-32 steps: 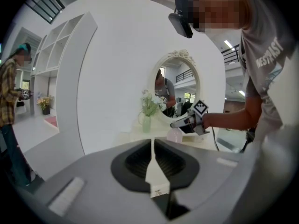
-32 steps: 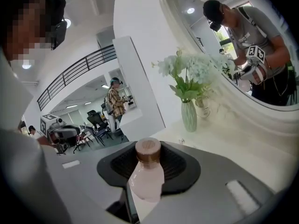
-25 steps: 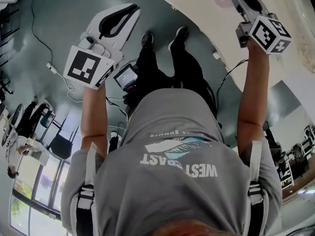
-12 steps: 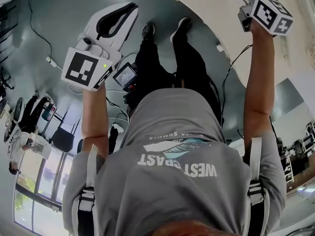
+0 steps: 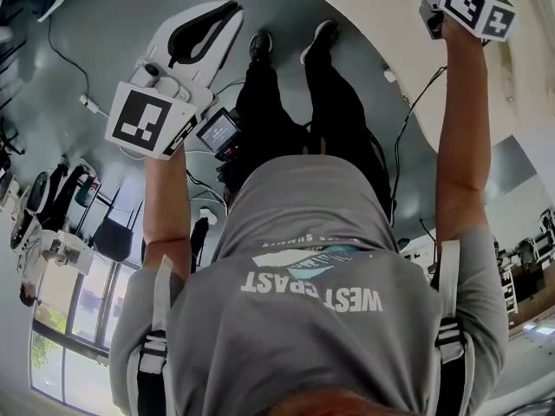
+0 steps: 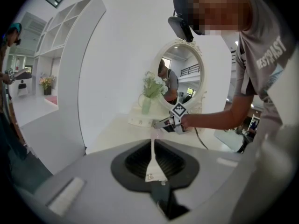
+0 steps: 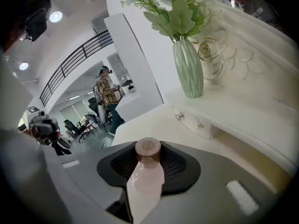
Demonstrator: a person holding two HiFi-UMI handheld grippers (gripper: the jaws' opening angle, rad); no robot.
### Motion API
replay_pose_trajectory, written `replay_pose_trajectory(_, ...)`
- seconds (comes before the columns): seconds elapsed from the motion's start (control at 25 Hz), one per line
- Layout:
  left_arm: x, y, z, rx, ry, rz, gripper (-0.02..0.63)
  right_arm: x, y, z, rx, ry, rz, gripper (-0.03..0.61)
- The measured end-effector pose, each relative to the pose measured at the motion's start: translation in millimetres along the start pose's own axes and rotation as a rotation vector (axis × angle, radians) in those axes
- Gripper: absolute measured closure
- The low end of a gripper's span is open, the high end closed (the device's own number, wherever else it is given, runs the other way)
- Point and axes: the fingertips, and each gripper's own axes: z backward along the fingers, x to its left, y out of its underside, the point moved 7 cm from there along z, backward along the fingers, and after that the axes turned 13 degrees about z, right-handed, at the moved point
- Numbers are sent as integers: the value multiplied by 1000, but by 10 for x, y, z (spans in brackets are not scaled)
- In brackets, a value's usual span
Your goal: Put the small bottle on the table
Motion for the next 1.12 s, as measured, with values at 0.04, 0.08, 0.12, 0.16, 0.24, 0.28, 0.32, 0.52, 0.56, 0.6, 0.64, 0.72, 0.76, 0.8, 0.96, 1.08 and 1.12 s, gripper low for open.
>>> replay_pose_trajectory(0.04, 10, 15, -14, 3, 2, 3, 594, -10, 4, -22, -1, -3, 0, 437)
replay_pose_trajectory(0.08, 16, 36, -33, 6, 4, 6, 594, -21, 9, -40, -4, -6, 1, 437)
replay_pose_trajectory(0.12, 18, 56, -55, 10, 6, 8, 594, -33, 7, -52, -5, -9, 5, 437)
replay_pose_trajectory(0.16, 16, 70, -76, 12, 7, 9, 594, -40, -2, -61, -6, -10, 13, 437)
replay_pose_trajectory(0.24, 3, 72, -103, 16, 10, 11, 594, -34, -37, -67, -1, -10, 36, 437)
replay_pose_trajectory(0.28, -3, 63, -106, 16, 12, 12, 594, -17, -57, -67, 4, -12, 49, 437)
replay_pose_trajectory(0.32, -6, 50, -106, 16, 15, 14, 594, 5, -73, -67, 9, -16, 59, 437)
replay_pose_trajectory(0.52, 11, -26, -157, 10, 20, 10, 594, 32, -60, -86, 25, -26, 88, 432)
replay_pose_trajectory(0.56, 16, -40, -168, 8, 20, 8, 594, 26, -56, -89, 27, -25, 94, 430)
replay_pose_trajectory(0.6, 17, -55, -173, 7, 21, 6, 594, 25, -57, -91, 30, -25, 100, 428)
replay_pose_trajectory(0.64, 15, -69, -174, 5, 21, 5, 594, 27, -60, -93, 34, -24, 106, 426)
replay_pose_trajectory(0.72, 5, -89, -165, 4, 22, 3, 594, 41, -65, -94, 47, -21, 116, 425)
replay_pose_trajectory(0.76, 1, -97, -158, 3, 23, 1, 594, 53, -68, -96, 53, -20, 120, 423)
replay_pose_trajectory(0.8, -3, -104, -148, 2, 24, -1, 594, 70, -72, -98, 59, -21, 122, 420)
replay_pose_trajectory(0.96, -26, -120, -113, -1, 26, -11, 594, 128, -41, -98, 73, -31, 102, 407)
replay_pose_trajectory(1.08, -47, -147, -89, -4, 27, -20, 594, 114, -28, -76, 79, -30, 66, 405)
replay_pose_trajectory(1.12, -49, -172, -70, -6, 28, -23, 594, 120, -52, -61, 80, -26, 62, 405)
